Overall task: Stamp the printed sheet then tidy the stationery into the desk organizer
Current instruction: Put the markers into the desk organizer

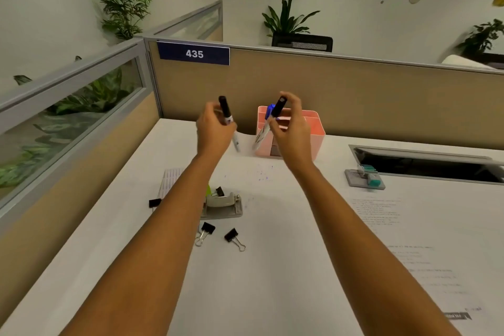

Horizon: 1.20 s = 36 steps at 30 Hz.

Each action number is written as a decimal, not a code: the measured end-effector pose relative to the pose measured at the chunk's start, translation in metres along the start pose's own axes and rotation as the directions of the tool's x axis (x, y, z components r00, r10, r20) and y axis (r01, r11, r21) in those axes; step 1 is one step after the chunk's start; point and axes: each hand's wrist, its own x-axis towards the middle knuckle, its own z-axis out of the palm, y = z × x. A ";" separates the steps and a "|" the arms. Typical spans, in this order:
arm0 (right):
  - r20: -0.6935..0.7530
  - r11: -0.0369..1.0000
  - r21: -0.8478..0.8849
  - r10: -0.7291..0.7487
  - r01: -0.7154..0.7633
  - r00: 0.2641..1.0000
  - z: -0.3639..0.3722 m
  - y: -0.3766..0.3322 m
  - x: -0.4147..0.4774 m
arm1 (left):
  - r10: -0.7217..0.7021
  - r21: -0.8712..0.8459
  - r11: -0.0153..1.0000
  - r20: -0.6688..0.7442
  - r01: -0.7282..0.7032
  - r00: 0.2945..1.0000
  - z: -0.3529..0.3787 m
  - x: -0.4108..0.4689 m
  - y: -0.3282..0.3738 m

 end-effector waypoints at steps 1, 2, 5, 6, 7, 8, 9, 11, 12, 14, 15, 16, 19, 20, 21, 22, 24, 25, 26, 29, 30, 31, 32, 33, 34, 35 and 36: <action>-0.045 1.000 -0.001 -0.011 0.011 0.999 -0.001 0.002 0.013 | 0.031 -0.019 0.999 0.029 -0.030 0.999 0.010 0.008 0.008; -0.086 1.000 -0.004 -0.019 0.019 0.996 -0.003 0.003 0.025 | 0.054 -0.035 0.998 0.054 -0.053 0.997 0.020 0.016 0.014; -0.164 1.000 -0.014 -0.012 0.010 0.986 -0.003 0.011 0.057 | 0.089 -0.006 0.996 0.086 -0.089 0.992 0.049 0.039 0.024; -0.174 1.000 -0.029 -0.014 0.009 0.985 -0.001 0.015 0.066 | 0.090 0.017 0.996 0.097 -0.092 0.991 0.059 0.046 0.024; -0.181 0.999 -0.047 -0.018 0.010 0.983 0.000 0.020 0.075 | 0.089 0.044 0.995 0.111 -0.094 0.990 0.068 0.052 0.023; -0.185 0.998 -0.064 -0.021 0.010 0.982 0.002 0.025 0.082 | 0.085 0.070 0.993 0.127 -0.094 0.988 0.076 0.056 0.020; -0.190 0.997 -0.079 -0.023 0.008 0.982 0.003 0.030 0.090 | 0.080 0.092 0.991 0.142 -0.094 0.987 0.084 0.060 0.017; -0.189 0.995 -0.103 -0.032 0.012 0.981 0.009 0.038 0.103 | 0.071 0.106 0.990 0.167 -0.090 0.983 0.098 0.066 0.007; -0.181 0.994 -0.113 -0.036 0.016 0.983 0.012 0.043 0.108 | 0.068 0.102 0.991 0.175 -0.086 0.982 0.104 0.069 0.002; -0.148 0.992 -0.122 -0.034 0.016 0.988 0.020 0.049 0.116 | 0.068 0.085 0.993 0.179 -0.084 0.981 0.112 0.074 -0.007; -0.133 0.992 -0.129 -0.033 0.015 0.991 0.024 0.052 0.120 | 0.070 0.073 0.994 0.175 -0.083 0.982 0.115 0.077 -0.010; -0.121 0.990 -0.137 -0.032 0.015 0.992 0.028 0.054 0.124 | 0.068 0.056 0.995 0.165 -0.078 0.984 0.118 0.080 -0.013; -0.129 0.992 -0.123 -0.024 0.008 0.991 0.033 0.059 0.133 | 0.064 0.002 0.998 0.116 -0.065 0.991 0.117 0.091 -0.013; -0.147 0.994 -0.107 -0.017 0.001 0.989 0.033 0.058 0.135 | 0.073 -0.011 0.997 0.098 -0.072 0.992 0.116 0.094 -0.010; -0.163 0.995 -0.096 -0.006 -0.009 0.987 0.033 0.059 0.139 | 0.084 -0.019 0.996 0.086 -0.083 0.993 0.115 0.098 -0.008; -0.170 0.995 -0.094 0.001 -0.017 0.985 0.033 0.059 0.142 | 0.095 -0.020 0.995 0.082 -0.094 0.992 0.115 0.100 -0.006; -0.149 0.992 -0.126 -0.003 -0.016 0.989 0.034 0.061 0.148 | 0.109 -0.002 0.994 0.100 -0.109 0.989 0.117 0.101 -0.006; -0.128 0.988 -0.155 -0.008 -0.012 0.992 0.036 0.063 0.150 | 0.110 0.013 0.994 0.119 -0.113 0.987 0.119 0.099 -0.008; -0.102 0.982 -0.187 -0.014 -0.005 0.995 0.038 0.066 0.152 | 0.115 0.027 0.992 0.141 -0.120 0.983 0.121 0.097 -0.012; -0.009 0.957 -0.285 -0.050 0.045 0.999 0.047 0.075 0.153 | 0.132 0.068 0.987 0.199 -0.148 0.971 0.126 0.089 -0.027; 0.027 0.946 -0.318 -0.064 0.069 0.998 0.050 0.078 0.153 | 0.133 0.078 0.985 0.206 -0.152 0.969 0.127 0.087 -0.031; 0.065 0.933 -0.348 -0.070 0.089 0.995 0.053 0.080 0.153 | 0.133 0.085 0.984 0.209 -0.154 0.969 0.128 0.085 -0.035; 0.099 0.922 -0.374 -0.070 0.102 0.993 0.055 0.083 0.153 | 0.131 0.090 0.984 0.211 -0.153 0.969 0.129 0.084 -0.038; 0.126 0.911 -0.397 -0.062 0.108 0.990 0.057 0.086 0.152 | 0.124 0.098 0.984 0.213 -0.147 0.969 0.130 0.082 -0.040; 0.145 0.902 -0.417 -0.051 0.108 0.988 0.059 0.088 0.152 | 0.111 0.103 0.985 0.214 -0.136 0.971 0.131 0.081 -0.042; 0.157 0.895 -0.434 -0.035 0.101 0.987 0.061 0.090 0.152 | 0.097 0.103 0.987 0.214 -0.121 0.972 0.132 0.081 -0.043; 0.165 0.890 -0.446 -0.016 0.089 0.986 0.062 0.093 0.153 | 0.083 0.099 0.989 0.213 -0.106 0.973 0.133 0.080 -0.045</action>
